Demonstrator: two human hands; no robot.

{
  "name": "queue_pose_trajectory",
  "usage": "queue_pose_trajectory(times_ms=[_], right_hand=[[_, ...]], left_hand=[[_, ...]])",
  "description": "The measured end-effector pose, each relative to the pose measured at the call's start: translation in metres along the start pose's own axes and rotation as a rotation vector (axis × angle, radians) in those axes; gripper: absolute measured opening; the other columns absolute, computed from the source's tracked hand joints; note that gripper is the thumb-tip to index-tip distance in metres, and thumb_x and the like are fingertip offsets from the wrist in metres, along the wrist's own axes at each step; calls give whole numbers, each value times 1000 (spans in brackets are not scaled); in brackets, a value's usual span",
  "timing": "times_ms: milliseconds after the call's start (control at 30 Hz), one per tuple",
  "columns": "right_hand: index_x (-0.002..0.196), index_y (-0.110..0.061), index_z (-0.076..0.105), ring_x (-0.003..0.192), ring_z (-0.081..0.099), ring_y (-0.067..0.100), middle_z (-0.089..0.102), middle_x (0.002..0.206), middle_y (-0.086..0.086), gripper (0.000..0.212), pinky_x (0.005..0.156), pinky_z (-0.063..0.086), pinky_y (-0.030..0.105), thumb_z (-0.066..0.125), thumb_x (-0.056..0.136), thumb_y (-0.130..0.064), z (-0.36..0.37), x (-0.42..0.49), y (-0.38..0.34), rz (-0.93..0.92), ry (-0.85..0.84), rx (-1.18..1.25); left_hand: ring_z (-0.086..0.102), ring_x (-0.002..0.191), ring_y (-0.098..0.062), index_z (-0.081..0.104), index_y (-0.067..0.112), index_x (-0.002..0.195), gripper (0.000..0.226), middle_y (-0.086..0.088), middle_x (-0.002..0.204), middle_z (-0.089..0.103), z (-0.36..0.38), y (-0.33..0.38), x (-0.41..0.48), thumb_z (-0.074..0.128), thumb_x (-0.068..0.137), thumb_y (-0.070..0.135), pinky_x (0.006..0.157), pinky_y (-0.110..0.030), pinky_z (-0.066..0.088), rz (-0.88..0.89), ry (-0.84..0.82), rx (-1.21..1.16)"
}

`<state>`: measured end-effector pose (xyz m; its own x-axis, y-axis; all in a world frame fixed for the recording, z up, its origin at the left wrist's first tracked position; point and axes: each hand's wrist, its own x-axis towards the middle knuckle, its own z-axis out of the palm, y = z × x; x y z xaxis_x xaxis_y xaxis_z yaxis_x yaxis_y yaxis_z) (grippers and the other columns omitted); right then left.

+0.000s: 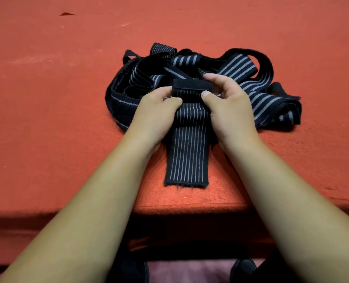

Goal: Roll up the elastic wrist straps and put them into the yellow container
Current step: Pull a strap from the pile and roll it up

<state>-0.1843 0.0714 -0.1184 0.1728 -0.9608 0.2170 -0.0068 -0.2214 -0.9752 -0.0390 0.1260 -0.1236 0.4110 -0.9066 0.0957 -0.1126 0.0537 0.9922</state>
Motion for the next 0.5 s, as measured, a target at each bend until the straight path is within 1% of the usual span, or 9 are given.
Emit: queue_pose_trajectory(times_ms=[100, 167, 233, 267, 333, 367, 433, 500], right_hand=[[120, -27, 71, 112, 74, 12, 77, 122, -2, 38, 108, 57, 42, 64, 95, 1, 4, -2, 3, 0, 15, 30], [116, -25, 71, 109, 74, 11, 77, 120, -1, 39, 103, 59, 39, 63, 94, 6, 5, -2, 4, 14, 18, 54], [114, -22, 71, 102, 72, 5, 77, 116, -4, 40, 96, 60, 32, 62, 91, 10, 6, -3, 2, 11, 19, 59], [114, -20, 71, 100, 72, 4, 77, 115, -5, 40, 93, 60, 30, 62, 90, 10, 6, -4, 1, 11, 18, 56], [113, -20, 72, 103, 72, 9, 77, 115, -4, 41, 92, 60, 33, 62, 87, 10, 6, -4, 0, 24, 9, 52], [114, -19, 72, 105, 73, 13, 77, 116, -3, 41, 92, 61, 35, 61, 86, 10, 7, -5, 1, 33, -1, 52], [116, -19, 71, 105, 73, 15, 76, 117, 0, 40, 95, 60, 37, 61, 87, 6, 8, -6, -1, 44, -14, 59], [116, -23, 69, 97, 72, 10, 76, 111, 1, 32, 94, 60, 36, 65, 91, -3, 7, -6, -3, 68, -10, 99]], left_hand=[[74, 95, -29, 83, 19, 110, 34, -20, 109, 80, 4, 3, -3, 59, 88, 11, 92, -51, 58, -18, -57, -44], [75, 95, -28, 82, 14, 109, 27, -17, 105, 81, 6, 6, -5, 62, 91, 16, 91, -50, 58, -35, -66, -70], [78, 96, -27, 82, 14, 105, 22, -11, 102, 82, 6, 8, -5, 66, 99, 29, 89, -49, 59, -57, -53, -73], [79, 95, -25, 82, 15, 103, 27, -6, 100, 83, 6, 8, -4, 66, 103, 37, 86, -47, 60, -74, -31, -57], [79, 92, -22, 81, 17, 102, 39, -1, 97, 83, 5, 6, -1, 62, 104, 51, 80, -43, 59, -81, 26, 3], [79, 92, -22, 81, 18, 103, 40, 0, 98, 83, 5, 5, -1, 61, 103, 54, 81, -45, 60, -65, 47, 23], [79, 102, -26, 80, 22, 107, 35, -2, 104, 83, 5, 3, -1, 62, 100, 52, 95, -57, 61, -21, 63, 28], [77, 108, -28, 79, 26, 110, 26, -3, 110, 82, 5, 4, -2, 64, 100, 46, 103, -61, 58, 21, 62, 23]])
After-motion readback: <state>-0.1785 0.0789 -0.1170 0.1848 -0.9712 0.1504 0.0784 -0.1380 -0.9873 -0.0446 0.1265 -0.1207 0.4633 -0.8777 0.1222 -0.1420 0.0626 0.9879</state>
